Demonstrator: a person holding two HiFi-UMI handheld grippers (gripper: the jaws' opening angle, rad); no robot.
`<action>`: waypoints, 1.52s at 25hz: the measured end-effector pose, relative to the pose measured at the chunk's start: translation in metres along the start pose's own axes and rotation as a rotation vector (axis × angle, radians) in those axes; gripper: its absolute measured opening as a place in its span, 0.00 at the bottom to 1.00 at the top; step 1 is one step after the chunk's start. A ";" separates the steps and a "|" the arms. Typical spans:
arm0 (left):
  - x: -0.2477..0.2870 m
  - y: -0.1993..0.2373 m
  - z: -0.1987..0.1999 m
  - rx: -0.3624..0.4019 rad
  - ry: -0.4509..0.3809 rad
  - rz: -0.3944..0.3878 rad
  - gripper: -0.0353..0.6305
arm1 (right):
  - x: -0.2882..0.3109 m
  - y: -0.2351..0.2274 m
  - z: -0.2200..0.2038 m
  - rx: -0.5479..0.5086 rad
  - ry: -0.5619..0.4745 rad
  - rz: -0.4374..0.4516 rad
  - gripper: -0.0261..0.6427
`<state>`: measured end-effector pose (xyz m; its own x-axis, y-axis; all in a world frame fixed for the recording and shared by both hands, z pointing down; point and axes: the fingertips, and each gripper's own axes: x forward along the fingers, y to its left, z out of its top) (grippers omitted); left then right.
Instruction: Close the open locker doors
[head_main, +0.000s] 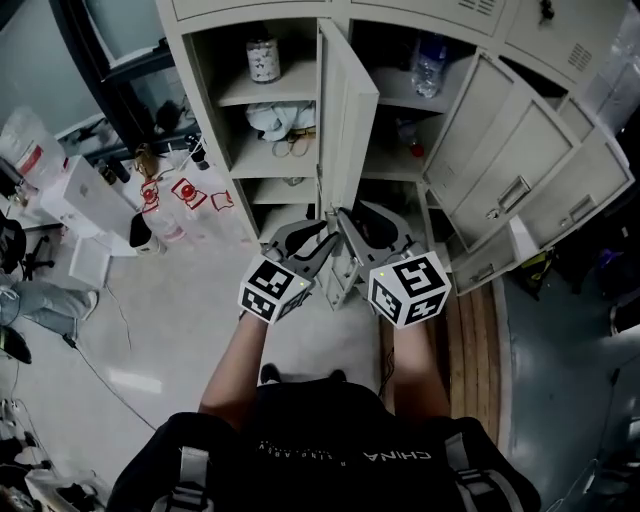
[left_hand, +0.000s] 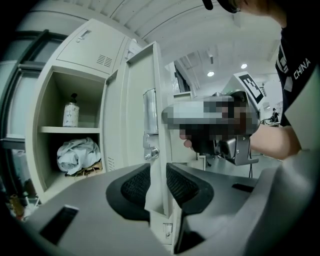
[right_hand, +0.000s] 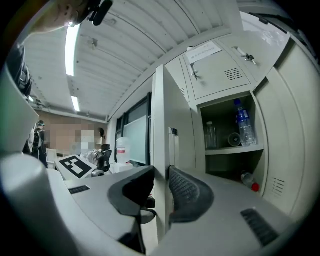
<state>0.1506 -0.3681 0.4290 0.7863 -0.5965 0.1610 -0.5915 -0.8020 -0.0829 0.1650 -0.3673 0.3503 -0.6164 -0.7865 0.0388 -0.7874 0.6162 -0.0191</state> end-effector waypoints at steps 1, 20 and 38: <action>-0.002 0.001 0.000 -0.008 -0.001 0.015 0.19 | 0.001 0.002 0.000 0.004 0.003 0.024 0.21; -0.065 0.080 -0.019 -0.068 -0.003 0.316 0.19 | 0.084 0.078 0.004 -0.054 0.023 0.289 0.16; -0.102 0.218 -0.035 -0.064 -0.002 0.201 0.19 | 0.209 0.070 -0.008 -0.076 0.084 0.058 0.12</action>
<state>-0.0650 -0.4813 0.4287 0.6514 -0.7447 0.1454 -0.7468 -0.6631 -0.0503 -0.0189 -0.4887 0.3655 -0.6552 -0.7453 0.1232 -0.7458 0.6642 0.0518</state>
